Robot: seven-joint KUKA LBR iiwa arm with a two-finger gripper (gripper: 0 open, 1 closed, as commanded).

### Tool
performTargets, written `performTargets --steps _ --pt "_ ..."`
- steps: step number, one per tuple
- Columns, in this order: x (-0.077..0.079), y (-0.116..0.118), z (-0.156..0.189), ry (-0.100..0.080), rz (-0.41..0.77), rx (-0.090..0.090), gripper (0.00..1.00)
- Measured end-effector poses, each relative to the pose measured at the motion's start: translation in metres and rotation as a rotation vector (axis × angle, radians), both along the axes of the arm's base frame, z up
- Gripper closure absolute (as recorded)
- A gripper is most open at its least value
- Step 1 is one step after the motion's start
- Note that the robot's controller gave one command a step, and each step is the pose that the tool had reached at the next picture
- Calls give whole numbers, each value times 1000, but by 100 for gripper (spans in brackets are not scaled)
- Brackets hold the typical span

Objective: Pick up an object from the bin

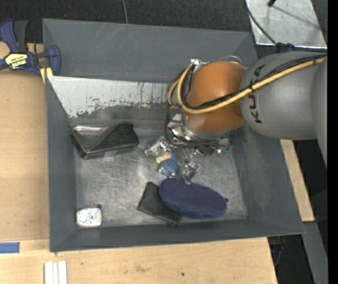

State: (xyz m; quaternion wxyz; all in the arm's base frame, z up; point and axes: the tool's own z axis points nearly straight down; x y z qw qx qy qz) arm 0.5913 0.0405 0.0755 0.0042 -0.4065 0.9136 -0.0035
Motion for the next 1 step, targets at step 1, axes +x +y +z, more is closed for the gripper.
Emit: performTargets --steps 1 --pt "13 10 68 1 324 2 0"
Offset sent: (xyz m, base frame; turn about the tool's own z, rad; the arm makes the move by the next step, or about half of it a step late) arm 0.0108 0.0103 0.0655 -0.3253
